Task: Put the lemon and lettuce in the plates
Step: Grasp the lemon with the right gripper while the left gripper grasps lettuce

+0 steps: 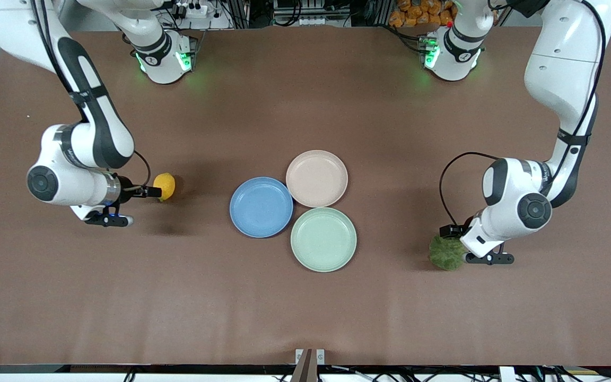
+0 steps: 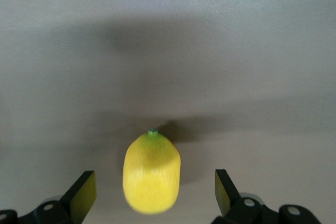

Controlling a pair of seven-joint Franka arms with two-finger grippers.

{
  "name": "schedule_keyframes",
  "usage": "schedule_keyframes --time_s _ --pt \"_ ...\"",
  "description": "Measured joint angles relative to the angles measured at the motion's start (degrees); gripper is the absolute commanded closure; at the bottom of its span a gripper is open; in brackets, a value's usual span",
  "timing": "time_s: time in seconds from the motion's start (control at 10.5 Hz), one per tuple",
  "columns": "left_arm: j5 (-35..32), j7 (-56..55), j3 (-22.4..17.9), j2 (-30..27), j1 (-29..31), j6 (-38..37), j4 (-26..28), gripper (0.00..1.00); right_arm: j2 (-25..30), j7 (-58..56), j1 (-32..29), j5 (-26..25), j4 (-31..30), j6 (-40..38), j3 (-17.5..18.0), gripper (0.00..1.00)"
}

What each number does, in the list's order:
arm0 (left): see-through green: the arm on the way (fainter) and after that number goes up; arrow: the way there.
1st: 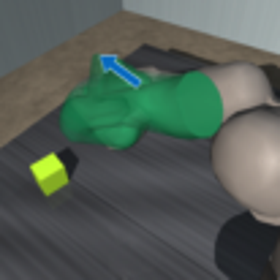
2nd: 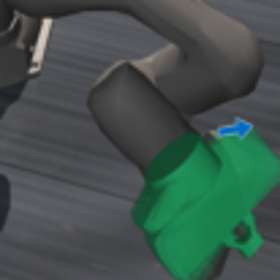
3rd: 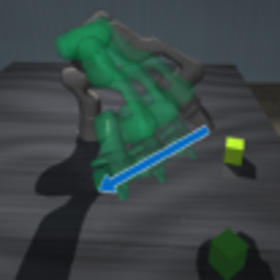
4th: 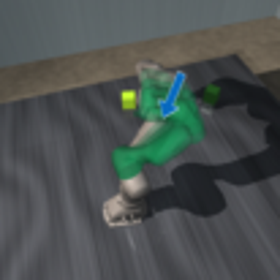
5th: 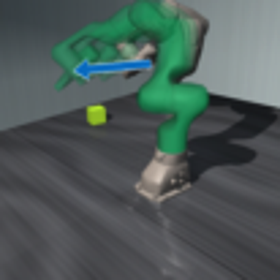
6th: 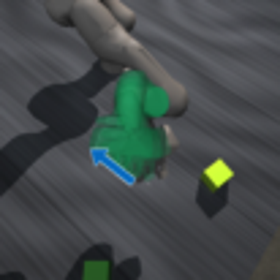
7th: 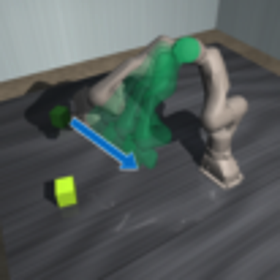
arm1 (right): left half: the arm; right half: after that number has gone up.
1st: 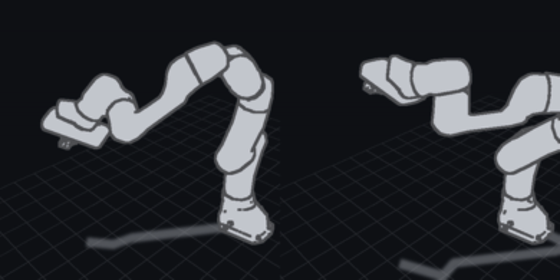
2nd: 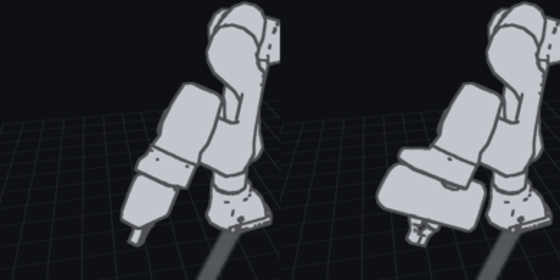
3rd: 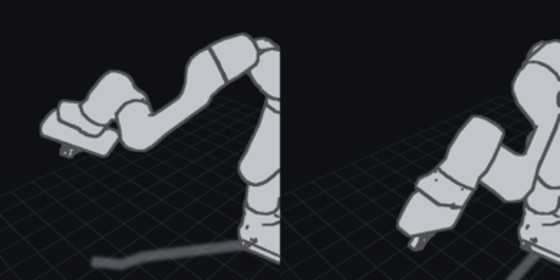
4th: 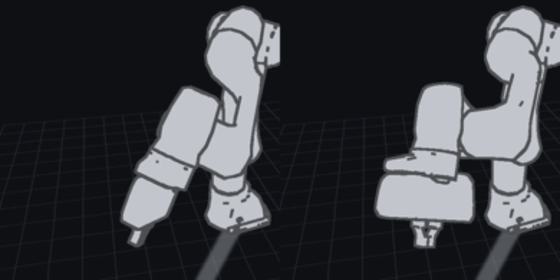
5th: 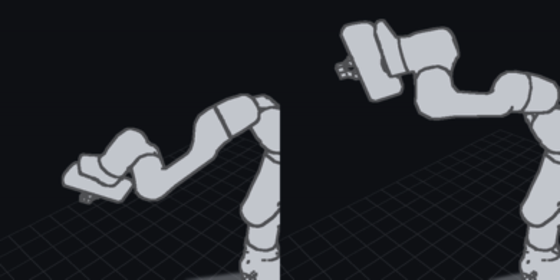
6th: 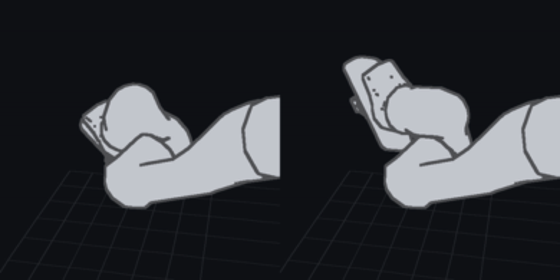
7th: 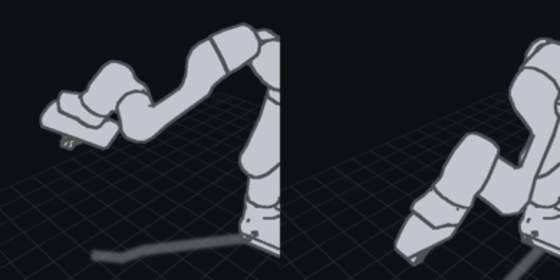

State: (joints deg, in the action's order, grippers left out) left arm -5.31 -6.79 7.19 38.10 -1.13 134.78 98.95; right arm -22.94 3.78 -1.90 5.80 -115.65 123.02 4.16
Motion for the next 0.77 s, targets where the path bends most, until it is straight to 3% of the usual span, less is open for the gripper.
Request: schedule_keyframes --time_s 0.1,0.19,0.48,0.57,0.77 --pt "-0.94 0.00 0.00 0.72 -0.16 0.63 -0.15 0.19 -1.13 0.00 0.00 0.00 -0.59 1.48 0.02 0.00" --pt "-1.14 0.00 0.00 1.18 -0.25 0.84 -0.31 0.31 -1.92 0.00 0.00 0.02 -0.89 2.02 0.11 0.00" --pt "-1.20 0.00 0.01 1.99 -0.55 0.93 -0.76 0.89 -3.55 0.02 0.04 0.25 -1.20 2.28 1.00 0.00" --pt "-1.21 0.00 0.01 2.25 -0.79 0.98 -1.19 1.00 -3.81 0.05 0.04 0.36 -1.33 2.28 1.31 0.00" --pt "-1.21 -0.23 0.06 2.45 -1.21 0.99 -2.02 1.00 -4.47 0.06 0.05 0.68 -1.89 2.29 1.76 0.02"
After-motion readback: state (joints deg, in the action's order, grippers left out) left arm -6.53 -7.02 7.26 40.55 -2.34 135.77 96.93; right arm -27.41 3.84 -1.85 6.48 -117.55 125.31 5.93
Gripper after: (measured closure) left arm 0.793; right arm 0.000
